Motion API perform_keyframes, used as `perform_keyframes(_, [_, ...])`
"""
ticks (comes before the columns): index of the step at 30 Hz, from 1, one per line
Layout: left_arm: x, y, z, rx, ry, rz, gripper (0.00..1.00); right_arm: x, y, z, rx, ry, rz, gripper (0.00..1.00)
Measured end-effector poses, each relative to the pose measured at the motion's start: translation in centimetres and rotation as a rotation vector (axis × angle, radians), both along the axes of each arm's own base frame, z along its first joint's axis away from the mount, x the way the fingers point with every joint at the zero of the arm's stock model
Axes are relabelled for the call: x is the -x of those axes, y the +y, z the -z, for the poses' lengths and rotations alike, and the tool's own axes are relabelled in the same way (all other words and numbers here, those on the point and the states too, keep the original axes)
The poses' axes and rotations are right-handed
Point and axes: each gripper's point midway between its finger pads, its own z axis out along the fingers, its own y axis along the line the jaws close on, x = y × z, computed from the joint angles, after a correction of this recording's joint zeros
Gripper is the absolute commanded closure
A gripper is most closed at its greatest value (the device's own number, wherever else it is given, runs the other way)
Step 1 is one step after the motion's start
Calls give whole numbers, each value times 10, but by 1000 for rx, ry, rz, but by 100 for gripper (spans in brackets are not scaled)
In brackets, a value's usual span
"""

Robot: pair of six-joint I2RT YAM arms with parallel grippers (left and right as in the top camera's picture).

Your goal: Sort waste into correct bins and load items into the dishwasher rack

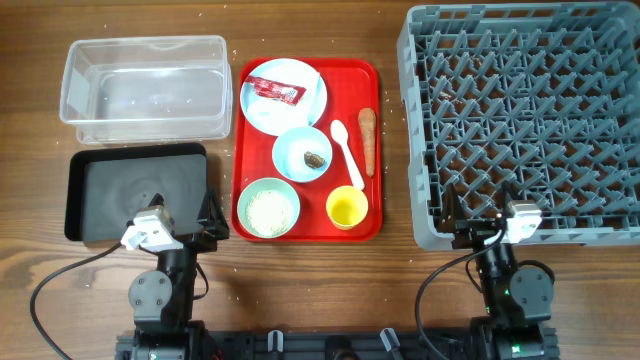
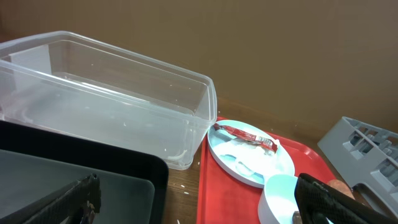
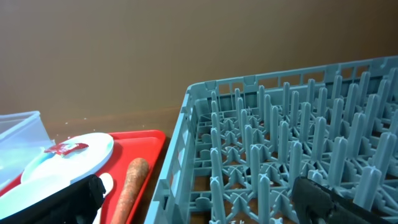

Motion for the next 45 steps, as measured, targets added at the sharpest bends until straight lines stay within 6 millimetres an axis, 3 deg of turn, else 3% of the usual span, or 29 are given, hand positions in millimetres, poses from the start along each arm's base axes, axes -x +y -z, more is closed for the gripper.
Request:
perform_keyframes(9, [0, 1, 0, 0, 0, -4, 0, 0, 0, 0, 4, 0, 0, 0])
perform_keyframes(14, [-1, 1, -9, 0, -37, -4, 0, 2, 2, -38, -28, -152, -14, 0])
perform_keyframes(16, [-1, 1, -29, 0, -122, -5, 0, 5, 5, -54, -35, -219, -33, 0])
perform_keyframes(19, [1, 1, -48, 1, -201, -4, 0, 8, 8, -63, -31, -243, -53, 1])
perform_keyframes(23, [3, 1, -56, 1, -204, -4, 0, 16, 12, -94, 4, -305, -76, 0])
perform_keyframes(28, [8, 1, -119, -3, -241, -4, 0, 12, 22, -130, 82, -305, -121, 0])
perform_keyframes(30, [2, 1, -132, -4, -192, -4, 0, 4, 25, -138, 120, -263, -136, 0])
perform_keyframes(34, [-33, -2, -165, -28, -19, 14, 0, -25, 32, -156, 197, -125, -167, 0])
perform_keyframes(38, [-81, -8, -189, -65, 175, 53, 0, -56, 35, -161, 247, 70, -197, 0])
perform_keyframes(39, [-104, -10, -202, -70, 226, 70, 0, -64, 37, -163, 253, 109, -205, 0])
perform_keyframes(43, [-168, -26, -191, -80, 534, 164, 0, -86, 39, -147, 256, 313, -239, 0])
perform_keyframes(45, [-205, -43, -175, -87, 642, 221, 0, -98, 42, -138, 253, 366, -254, 0])
